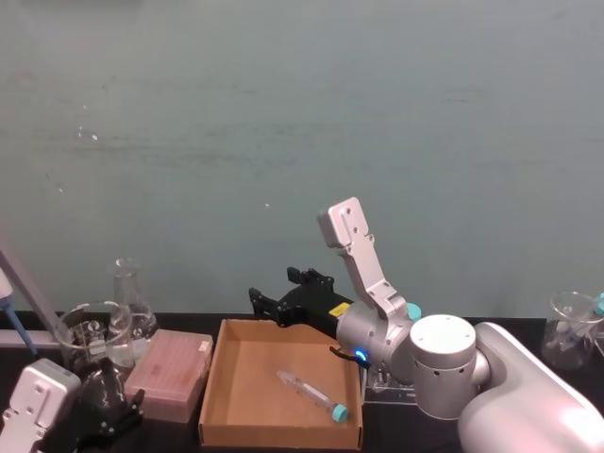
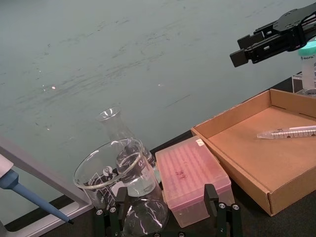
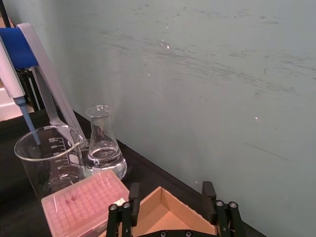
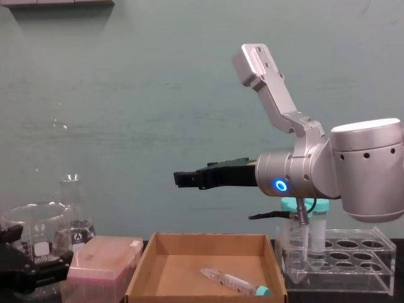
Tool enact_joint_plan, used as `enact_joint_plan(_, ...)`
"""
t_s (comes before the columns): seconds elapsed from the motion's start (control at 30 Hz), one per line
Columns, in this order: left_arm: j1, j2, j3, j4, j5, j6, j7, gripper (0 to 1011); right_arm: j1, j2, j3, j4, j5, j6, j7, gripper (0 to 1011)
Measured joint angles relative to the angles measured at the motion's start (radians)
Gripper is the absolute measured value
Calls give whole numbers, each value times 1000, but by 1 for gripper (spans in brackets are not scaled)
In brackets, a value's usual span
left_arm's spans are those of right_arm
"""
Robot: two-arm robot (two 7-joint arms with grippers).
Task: Use the right hand to move the test tube from the test tube rack into the box.
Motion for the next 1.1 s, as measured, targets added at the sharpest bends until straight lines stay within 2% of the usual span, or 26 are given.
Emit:
enact_joint_plan(0.23, 0, 0, 0, 0, 0, 0, 0, 1000, -1, 1, 1, -1, 1, 0, 0, 982)
enact_joint_plan(0.33, 0, 0, 0, 0, 0, 0, 0, 1000, -2, 1, 1, -3, 0, 0, 0, 1003)
enact_joint_plan(0.53, 0, 0, 0, 0, 0, 0, 0, 1000, -59, 32, 21, -127, -19, -27, -7, 1002)
enact_joint_plan(0.57, 0, 0, 0, 0, 0, 0, 0, 1000, -79, 45, 33, -180, -18, -32, -14, 1002)
enact_joint_plan(0.63, 0, 0, 0, 0, 0, 0, 0, 1000, -101, 57, 49, -231, -16, -37, -22, 1002)
enact_joint_plan(0.67, 0, 0, 0, 0, 0, 0, 0, 1000, -124, 71, 67, -282, -11, -41, -30, 1002)
enact_joint_plan(0.7, 0, 0, 0, 0, 0, 0, 0, 1000, -124, 71, 67, -282, -11, -41, -30, 1002)
enact_joint_plan(0.77, 0, 0, 0, 0, 0, 0, 0, 1000, -176, 105, 104, -385, 0, -49, -45, 1002)
enact_joint_plan(0.87, 0, 0, 0, 0, 0, 0, 0, 1000, -219, 130, 135, -452, 4, -53, -66, 1002)
enact_joint_plan(0.97, 0, 0, 0, 0, 0, 0, 0, 1000, -299, 171, 192, -539, 2, -51, -120, 1002)
enact_joint_plan(1.0, 0, 0, 0, 0, 0, 0, 0, 1000, -299, 171, 192, -539, 2, -51, -120, 1000)
enact_joint_plan(1.03, 0, 0, 0, 0, 0, 0, 0, 1000, -330, 184, 214, -562, -5, -50, -141, 1000)
enact_joint_plan(1.1, 0, 0, 0, 0, 0, 0, 0, 1000, -360, 193, 232, -581, -15, -48, -165, 1002)
